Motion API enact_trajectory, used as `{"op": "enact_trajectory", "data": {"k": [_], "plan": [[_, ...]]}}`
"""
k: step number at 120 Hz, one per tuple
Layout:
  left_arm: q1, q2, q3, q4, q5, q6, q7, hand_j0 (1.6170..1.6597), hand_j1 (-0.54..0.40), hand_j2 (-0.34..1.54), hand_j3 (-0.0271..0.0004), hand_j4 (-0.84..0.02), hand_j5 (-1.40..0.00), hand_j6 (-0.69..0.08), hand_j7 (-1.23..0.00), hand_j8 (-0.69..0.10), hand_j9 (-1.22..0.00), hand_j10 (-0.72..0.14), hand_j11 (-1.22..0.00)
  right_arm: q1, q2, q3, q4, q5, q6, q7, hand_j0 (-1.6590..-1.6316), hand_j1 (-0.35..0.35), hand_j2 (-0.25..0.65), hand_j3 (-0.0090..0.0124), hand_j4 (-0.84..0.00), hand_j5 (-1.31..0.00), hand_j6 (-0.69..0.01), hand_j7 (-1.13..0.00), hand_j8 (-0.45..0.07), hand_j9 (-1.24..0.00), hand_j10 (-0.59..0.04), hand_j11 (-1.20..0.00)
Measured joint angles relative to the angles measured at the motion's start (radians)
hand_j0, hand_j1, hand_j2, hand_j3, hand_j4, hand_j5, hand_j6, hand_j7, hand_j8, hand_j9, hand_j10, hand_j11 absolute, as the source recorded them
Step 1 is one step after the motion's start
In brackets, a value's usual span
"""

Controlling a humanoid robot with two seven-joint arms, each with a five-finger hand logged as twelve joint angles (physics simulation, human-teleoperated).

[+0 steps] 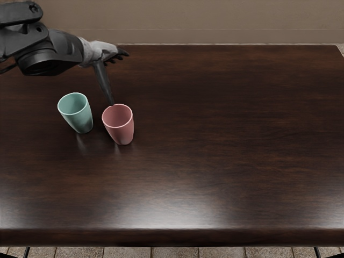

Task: Pick up cup and place in cup with left hand

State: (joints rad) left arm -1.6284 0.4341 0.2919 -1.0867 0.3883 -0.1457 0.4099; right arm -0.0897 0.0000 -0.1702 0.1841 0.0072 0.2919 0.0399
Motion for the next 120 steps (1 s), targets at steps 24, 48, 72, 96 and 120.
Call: {"op": "enact_trajectory", "data": {"k": [24, 48, 72, 96, 120], "plan": [[-0.033, 0.017, 0.097, -0.273, 0.042, 0.153, 0.001, 1.6581, 0.320, 0.01, 0.0000, -0.026, -0.03, -0.027, -0.03, -0.027, -0.03, -0.026, -0.03, 0.000, 0.000, 0.000, 0.000, 0.000, 0.000, 0.000, -1.6581, -0.335, -0.002, 0.0000, -0.011, -0.01, -0.011, -0.01, -0.011, -0.01, -0.011, -0.01], [-0.042, 0.027, 0.137, -0.369, 0.090, 0.247, 0.004, 1.6581, 0.257, 0.02, 0.0000, -0.078, -0.10, -0.079, -0.10, -0.079, -0.10, -0.078, -0.10, 0.000, 0.000, 0.000, 0.000, 0.000, 0.001, 0.000, -1.6581, -0.335, -0.002, 0.0000, -0.011, -0.01, -0.011, -0.01, -0.011, -0.01, -0.011, -0.01], [-0.024, 0.022, 0.169, -0.402, 0.161, 0.358, 0.005, 1.6581, 0.180, 0.03, 0.0000, -0.143, -0.18, -0.143, -0.18, -0.143, -0.18, -0.142, -0.18, 0.000, 0.000, 0.000, 0.000, 0.000, 0.001, 0.000, -1.6581, -0.335, -0.002, 0.0000, -0.011, -0.01, -0.011, -0.01, -0.011, -0.01, -0.011, -0.01], [-0.014, 0.018, 0.188, -0.413, 0.187, 0.399, 0.006, 1.6582, 0.053, 0.07, 0.0000, -0.236, -0.31, -0.237, -0.31, -0.237, -0.31, -0.237, -0.31, 0.000, 0.000, 0.000, 0.000, 0.000, 0.000, 0.000, -1.6581, -0.335, -0.002, 0.0000, -0.011, -0.01, -0.011, -0.01, -0.011, -0.01, -0.011, -0.01], [-0.022, 0.026, 0.189, -0.436, 0.191, 0.399, 0.007, 1.6580, -0.090, 0.10, 0.0000, -0.337, -0.44, -0.338, -0.44, -0.339, -0.44, -0.338, -0.44, 0.000, 0.000, 0.000, 0.000, 0.000, 0.000, 0.000, -1.6581, -0.335, -0.002, 0.0000, -0.011, -0.01, -0.011, -0.01, -0.011, -0.01, -0.011, -0.01]]}}
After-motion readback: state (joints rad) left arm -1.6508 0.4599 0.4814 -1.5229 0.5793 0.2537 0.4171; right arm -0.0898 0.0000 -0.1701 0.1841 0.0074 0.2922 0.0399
